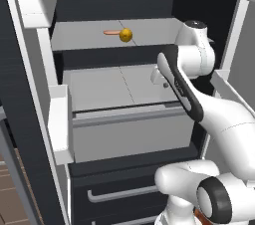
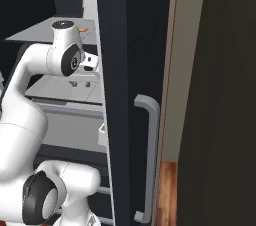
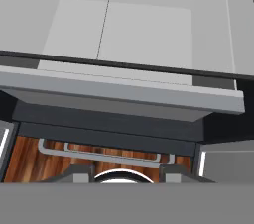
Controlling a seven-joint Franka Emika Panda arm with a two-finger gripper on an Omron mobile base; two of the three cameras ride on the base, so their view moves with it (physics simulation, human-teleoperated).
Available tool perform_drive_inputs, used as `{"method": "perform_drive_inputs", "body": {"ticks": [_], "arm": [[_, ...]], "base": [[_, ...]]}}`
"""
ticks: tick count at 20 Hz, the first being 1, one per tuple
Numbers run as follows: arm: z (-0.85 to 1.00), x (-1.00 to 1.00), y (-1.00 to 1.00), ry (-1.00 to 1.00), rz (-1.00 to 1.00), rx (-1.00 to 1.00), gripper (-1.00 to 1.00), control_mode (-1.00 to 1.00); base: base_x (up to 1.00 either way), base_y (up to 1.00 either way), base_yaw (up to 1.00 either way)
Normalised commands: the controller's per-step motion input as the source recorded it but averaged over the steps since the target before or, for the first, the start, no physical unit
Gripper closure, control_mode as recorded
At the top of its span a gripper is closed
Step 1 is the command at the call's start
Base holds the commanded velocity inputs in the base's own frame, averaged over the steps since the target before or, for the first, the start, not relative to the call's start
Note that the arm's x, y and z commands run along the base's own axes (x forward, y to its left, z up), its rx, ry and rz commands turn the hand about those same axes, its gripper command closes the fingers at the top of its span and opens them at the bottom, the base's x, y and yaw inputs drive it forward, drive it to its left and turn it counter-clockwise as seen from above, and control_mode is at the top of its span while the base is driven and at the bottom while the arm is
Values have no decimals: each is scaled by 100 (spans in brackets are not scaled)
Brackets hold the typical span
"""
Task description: Pick lemon from the fridge and place it on the plate on the counter.
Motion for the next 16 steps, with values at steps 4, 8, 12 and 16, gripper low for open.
{"method": "perform_drive_inputs", "body": {"ticks": [4,8,12,16], "arm": [[0,0,2,0,0,0,-100,-100],[10,0,16,-14,0,0,-100,-100],[31,0,28,-14,0,-1,-100,-100],[34,0,29,-10,0,0,-100,-100]], "base": [[0,0,0],[0,0,0],[0,0,0],[0,0,0]]}}
